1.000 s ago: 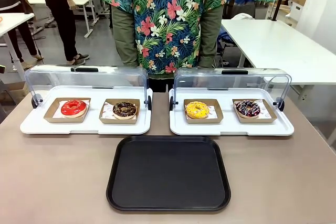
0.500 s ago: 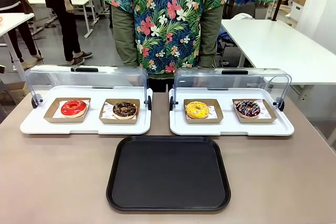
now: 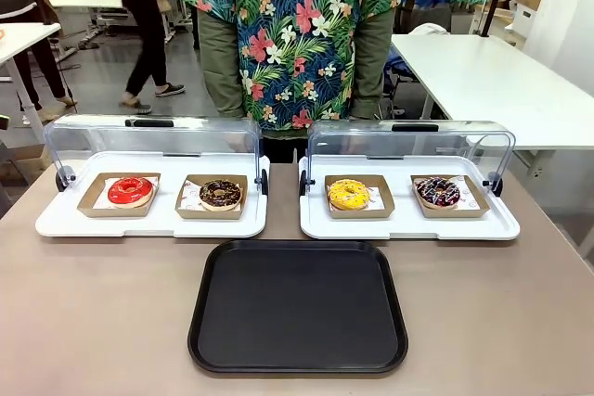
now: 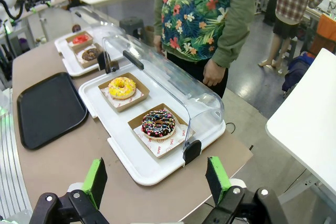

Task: Move the second donut from the left to the tray.
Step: Pick up the Paper togo box containing the Donut indicated by the person and place it on the Handle tray.

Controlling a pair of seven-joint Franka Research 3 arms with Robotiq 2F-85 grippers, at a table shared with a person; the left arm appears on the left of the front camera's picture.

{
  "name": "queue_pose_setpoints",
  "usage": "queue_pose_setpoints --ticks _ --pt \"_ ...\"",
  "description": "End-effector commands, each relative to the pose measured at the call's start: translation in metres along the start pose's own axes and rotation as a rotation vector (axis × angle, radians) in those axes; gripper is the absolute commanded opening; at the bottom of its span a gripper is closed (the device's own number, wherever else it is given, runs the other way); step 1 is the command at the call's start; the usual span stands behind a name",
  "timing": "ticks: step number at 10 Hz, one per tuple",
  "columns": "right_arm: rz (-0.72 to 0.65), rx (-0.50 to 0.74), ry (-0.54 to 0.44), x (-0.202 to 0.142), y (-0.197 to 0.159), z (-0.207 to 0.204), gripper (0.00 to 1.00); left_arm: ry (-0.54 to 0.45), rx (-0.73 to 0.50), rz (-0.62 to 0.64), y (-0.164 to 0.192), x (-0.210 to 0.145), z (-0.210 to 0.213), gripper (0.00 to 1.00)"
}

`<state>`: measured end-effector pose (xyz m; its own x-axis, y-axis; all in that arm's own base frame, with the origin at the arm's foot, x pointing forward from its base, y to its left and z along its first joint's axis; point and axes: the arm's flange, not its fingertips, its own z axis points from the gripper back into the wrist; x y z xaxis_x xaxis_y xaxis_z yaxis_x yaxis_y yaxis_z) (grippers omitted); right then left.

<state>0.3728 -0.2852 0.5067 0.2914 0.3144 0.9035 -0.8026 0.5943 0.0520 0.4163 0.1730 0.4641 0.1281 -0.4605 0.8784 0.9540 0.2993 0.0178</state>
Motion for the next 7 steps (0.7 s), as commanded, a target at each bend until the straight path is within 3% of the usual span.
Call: queue_pose_setpoints --ticks 1,7 --pt "0.008 -0.001 -0.014 0.0013 -0.0006 -0.0001 1.00 0.004 -0.004 0.003 -0.0005 0.0016 0.0012 1.00" --pt "0.008 -0.001 -0.014 0.0013 -0.0006 -0.0001 1.00 0.004 -0.004 0.003 -0.0005 0.0016 0.0012 1.00"
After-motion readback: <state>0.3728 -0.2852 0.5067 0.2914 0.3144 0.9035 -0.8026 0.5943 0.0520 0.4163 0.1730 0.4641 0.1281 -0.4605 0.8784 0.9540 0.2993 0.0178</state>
